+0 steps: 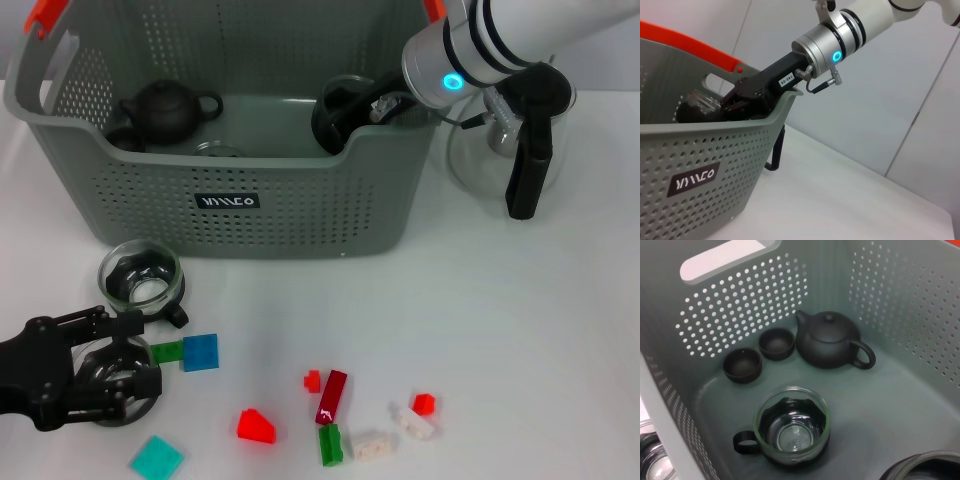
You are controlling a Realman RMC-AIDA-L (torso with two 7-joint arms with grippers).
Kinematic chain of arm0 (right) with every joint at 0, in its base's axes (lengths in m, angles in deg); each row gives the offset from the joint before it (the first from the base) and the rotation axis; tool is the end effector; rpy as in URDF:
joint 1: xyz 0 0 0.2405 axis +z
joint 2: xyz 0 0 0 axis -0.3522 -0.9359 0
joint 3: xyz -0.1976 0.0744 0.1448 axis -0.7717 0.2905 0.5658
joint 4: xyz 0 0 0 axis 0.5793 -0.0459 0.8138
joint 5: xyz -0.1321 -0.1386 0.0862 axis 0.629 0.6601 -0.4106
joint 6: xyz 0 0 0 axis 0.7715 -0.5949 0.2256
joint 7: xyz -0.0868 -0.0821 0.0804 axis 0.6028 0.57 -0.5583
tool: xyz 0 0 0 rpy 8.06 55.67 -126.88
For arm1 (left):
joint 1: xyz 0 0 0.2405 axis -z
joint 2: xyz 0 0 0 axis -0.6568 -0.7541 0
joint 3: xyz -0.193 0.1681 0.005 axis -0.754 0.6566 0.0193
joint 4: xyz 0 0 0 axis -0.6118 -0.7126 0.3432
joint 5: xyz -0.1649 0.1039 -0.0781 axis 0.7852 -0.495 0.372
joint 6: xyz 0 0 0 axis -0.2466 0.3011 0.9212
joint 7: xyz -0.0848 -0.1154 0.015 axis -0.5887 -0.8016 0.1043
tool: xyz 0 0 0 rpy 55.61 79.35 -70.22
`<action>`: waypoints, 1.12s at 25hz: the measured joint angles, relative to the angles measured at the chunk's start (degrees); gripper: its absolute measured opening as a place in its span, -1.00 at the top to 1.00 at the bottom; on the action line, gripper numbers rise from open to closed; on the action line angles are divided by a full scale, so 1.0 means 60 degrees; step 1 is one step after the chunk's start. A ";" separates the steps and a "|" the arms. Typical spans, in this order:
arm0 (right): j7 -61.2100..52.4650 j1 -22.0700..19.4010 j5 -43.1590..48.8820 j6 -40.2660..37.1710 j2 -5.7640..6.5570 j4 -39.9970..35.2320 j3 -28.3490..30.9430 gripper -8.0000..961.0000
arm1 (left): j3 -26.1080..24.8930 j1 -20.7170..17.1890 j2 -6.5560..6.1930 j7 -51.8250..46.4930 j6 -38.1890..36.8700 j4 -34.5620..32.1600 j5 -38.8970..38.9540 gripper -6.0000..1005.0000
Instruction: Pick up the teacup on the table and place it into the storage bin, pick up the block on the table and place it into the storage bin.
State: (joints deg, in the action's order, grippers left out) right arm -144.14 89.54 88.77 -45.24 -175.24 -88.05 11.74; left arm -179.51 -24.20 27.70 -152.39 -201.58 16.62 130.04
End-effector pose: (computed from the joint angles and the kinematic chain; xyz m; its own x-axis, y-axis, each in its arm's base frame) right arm 0.0770 0.4587 -0.0765 0.8732 -0.4866 -0.0282 -0.4574 -0.7981 -0.3921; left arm -0.3285 0.2211 0.0539 0.6799 0.4445 0.5832 0.5652 -0.8244 -0.0306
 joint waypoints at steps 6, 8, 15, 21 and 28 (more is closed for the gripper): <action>-0.0005 -0.0013 0.0000 -0.0019 -0.0003 -0.0011 0.0000 0.60 | 0.0000 -0.0029 0.0007 0.0004 0.0004 0.0000 0.0000 -0.72; -0.0006 -0.0021 0.0000 -0.0054 -0.0002 -0.0039 0.0000 0.60 | 0.0000 -0.0029 0.0007 0.0005 0.0003 0.0000 0.0000 -0.72; -0.0001 -0.0020 0.0000 -0.0150 -0.0017 -0.0092 0.0000 0.58 | 0.0000 -0.0026 0.0007 0.0008 0.0014 0.0000 0.0000 -0.72; 0.0068 -0.0129 -0.0024 -0.0231 -0.0047 -0.0448 0.0001 0.09 | -0.0006 -0.0025 0.0008 0.0022 0.0015 0.0000 0.0000 -0.72; 0.0245 -0.1107 -0.0790 -0.0491 -0.0084 -0.2380 0.0005 -0.14 | -0.0070 -0.0025 0.0005 0.0022 0.0014 0.0000 0.0032 -0.72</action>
State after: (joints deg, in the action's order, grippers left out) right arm -142.67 82.90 84.03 -48.18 -175.74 -102.32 11.76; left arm -179.93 -24.35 27.73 -152.25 -201.49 16.62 130.23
